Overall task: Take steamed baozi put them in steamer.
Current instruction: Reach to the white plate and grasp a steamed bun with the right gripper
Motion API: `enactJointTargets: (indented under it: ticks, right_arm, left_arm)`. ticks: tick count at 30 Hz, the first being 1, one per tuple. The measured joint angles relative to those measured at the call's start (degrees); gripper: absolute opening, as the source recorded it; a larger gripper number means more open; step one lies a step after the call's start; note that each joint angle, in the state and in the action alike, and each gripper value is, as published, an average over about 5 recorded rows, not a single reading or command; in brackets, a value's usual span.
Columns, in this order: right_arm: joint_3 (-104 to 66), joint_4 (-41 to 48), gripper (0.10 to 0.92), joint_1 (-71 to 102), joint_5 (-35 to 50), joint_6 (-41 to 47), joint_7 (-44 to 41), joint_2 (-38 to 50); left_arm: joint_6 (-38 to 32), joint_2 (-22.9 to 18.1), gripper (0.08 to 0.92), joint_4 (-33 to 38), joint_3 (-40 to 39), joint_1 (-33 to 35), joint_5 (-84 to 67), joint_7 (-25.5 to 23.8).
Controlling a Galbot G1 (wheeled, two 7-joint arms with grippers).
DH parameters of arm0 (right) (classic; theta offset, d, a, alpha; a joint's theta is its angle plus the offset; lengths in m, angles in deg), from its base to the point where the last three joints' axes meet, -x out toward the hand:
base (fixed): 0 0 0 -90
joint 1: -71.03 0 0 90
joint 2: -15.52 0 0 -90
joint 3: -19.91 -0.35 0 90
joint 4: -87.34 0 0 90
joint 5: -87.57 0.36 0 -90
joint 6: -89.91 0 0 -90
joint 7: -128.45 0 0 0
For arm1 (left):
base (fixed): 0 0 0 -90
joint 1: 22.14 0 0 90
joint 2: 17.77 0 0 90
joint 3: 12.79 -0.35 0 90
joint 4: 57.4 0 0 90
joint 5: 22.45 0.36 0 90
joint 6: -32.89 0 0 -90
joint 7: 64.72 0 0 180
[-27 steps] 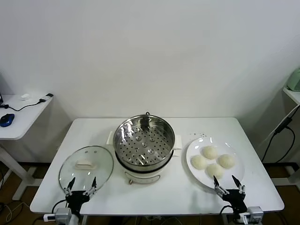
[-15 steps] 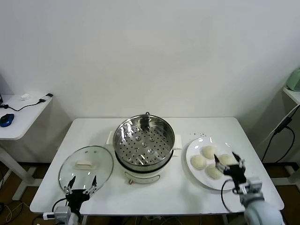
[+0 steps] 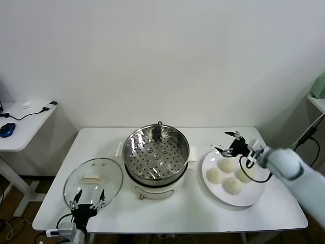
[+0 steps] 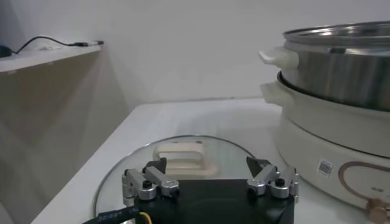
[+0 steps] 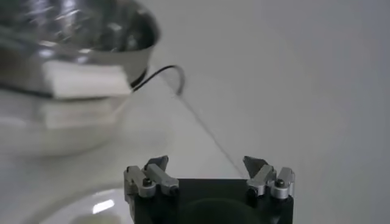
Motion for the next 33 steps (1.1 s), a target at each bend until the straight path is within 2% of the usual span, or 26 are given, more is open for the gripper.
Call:
enactJointTargets:
  ticks: [6,13,21,33]
  right_arm:
    - [22.65,6.66,0.823,-21.32,0.83,-1.37,-10.48,-1.06]
    - [41.18,12.22,0.823,-34.06,2.71,0.72,-15.17,-5.42]
    - [48.47,17.86,0.823,-35.72,3.66,3.38,-15.68,-10.87]
    - [50.28,25.81,0.823,-32.18,1.79,3.33,-15.53,-17.45]
  left_arm:
    - [0.00,0.00,0.823,-0.36,-0.11,-0.33,-0.05,-0.09]
    - [0.00,-0.01,0.823,-0.85,-0.11,-0.64,-0.14,-0.12]
    - [-0.24,-0.01,0.823,-1.67,-0.01,-0.49,-0.25,-0.13]
    - [-0.52,0.21,0.823,-2.32,-0.19,-0.58,-0.55,-0.14]
